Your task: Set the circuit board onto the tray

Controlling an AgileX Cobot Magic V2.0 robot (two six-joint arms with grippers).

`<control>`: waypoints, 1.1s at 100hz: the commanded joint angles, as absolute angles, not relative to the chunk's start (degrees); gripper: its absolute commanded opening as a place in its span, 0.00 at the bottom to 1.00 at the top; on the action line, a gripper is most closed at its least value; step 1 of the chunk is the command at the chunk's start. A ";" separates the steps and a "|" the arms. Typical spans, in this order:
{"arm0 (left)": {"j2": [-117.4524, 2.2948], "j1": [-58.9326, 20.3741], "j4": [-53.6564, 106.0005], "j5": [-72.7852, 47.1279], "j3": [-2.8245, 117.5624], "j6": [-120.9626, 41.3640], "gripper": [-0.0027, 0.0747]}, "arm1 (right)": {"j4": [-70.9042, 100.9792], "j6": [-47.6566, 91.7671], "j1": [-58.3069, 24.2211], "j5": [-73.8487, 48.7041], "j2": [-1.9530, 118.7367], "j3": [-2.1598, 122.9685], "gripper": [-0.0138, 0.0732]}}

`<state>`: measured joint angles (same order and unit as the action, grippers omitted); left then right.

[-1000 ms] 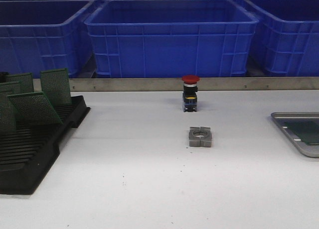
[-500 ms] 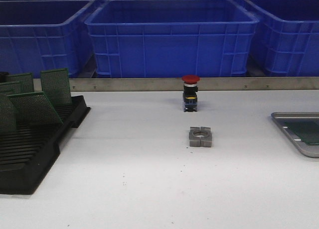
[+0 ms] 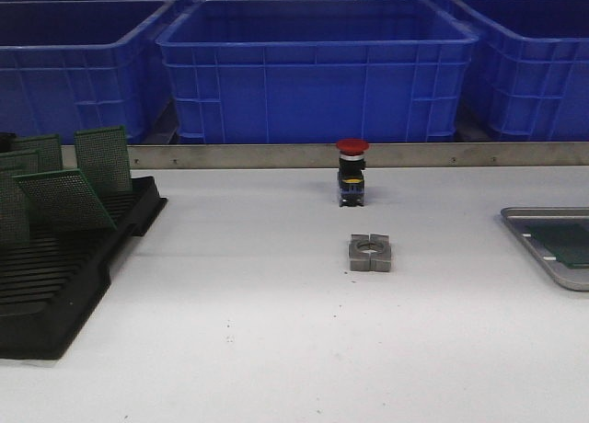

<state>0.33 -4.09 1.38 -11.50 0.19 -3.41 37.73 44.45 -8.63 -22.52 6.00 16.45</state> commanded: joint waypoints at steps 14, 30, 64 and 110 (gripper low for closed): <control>2.21 -4.00 1.77 -7.36 -1.44 -3.36 0.01 | 38.74 44.90 -8.74 -19.10 6.66 17.99 0.09; 2.21 -4.00 1.77 -7.36 -1.44 -3.36 0.01 | 38.68 44.90 -8.69 -17.95 6.66 17.93 0.09; 2.21 -4.00 1.77 -7.36 -1.44 -3.36 0.01 | 16.48 20.15 -6.18 11.67 6.66 8.51 0.09; 2.11 -4.00 1.77 -7.33 -1.44 -3.36 0.01 | -7.73 -8.10 2.87 -1.09 -1.78 -1.76 0.09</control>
<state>0.33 -4.09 1.38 -11.90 0.19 -3.50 -6.31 -7.42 2.50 -4.01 -0.40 -1.56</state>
